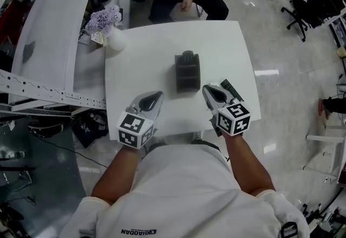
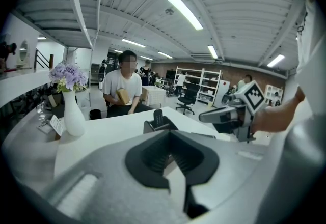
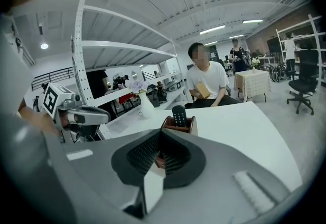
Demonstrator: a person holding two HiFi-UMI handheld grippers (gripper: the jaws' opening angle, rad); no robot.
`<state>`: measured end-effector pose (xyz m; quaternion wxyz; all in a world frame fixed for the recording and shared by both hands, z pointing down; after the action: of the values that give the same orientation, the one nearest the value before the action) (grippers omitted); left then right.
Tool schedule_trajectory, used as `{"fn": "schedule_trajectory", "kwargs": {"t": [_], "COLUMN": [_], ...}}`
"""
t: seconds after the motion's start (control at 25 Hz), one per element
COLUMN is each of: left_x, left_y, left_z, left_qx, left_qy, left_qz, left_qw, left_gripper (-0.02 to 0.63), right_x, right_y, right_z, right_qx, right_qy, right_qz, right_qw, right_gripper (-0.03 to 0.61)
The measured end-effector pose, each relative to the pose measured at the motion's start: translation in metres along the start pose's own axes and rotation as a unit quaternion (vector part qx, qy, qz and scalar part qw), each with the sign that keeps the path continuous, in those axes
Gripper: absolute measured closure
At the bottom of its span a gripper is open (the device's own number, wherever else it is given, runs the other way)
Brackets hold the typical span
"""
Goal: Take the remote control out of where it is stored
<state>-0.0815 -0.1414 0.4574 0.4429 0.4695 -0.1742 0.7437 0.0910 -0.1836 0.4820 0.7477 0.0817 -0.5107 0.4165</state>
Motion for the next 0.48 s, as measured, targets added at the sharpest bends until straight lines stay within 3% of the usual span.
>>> {"fn": "schedule_trajectory", "kwargs": {"t": [0.16, 0.48], "left_x": [-0.0013, -0.0036], "left_y": [0.0007, 0.0005], "left_z": [-0.0009, 0.0009], "left_qx": [-0.004, 0.005], "left_qy": [0.001, -0.007], "left_qz": [0.012, -0.001], "left_qw": [0.9999, 1.0], "left_gripper": [0.612, 0.612], "right_x": [-0.0019, -0.0006], "right_y": [0.0001, 0.0018], "right_z": [-0.001, 0.0046], "right_qx": [0.003, 0.008], "right_qy": [-0.002, 0.01], "right_qz": [-0.001, -0.016], "right_qw": [1.0, 1.0], "right_gripper": [0.572, 0.572]}}
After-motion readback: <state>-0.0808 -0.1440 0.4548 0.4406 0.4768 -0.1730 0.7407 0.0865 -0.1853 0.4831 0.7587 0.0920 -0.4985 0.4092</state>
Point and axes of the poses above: the fingertips, and each gripper's own axes: z forward along the fingers, y to its left, x out of its underside, the point moved 3 cm from there along -z, backward along the fingers, and after that the axes turned 4 degrees about y, right-handed, at the moved point
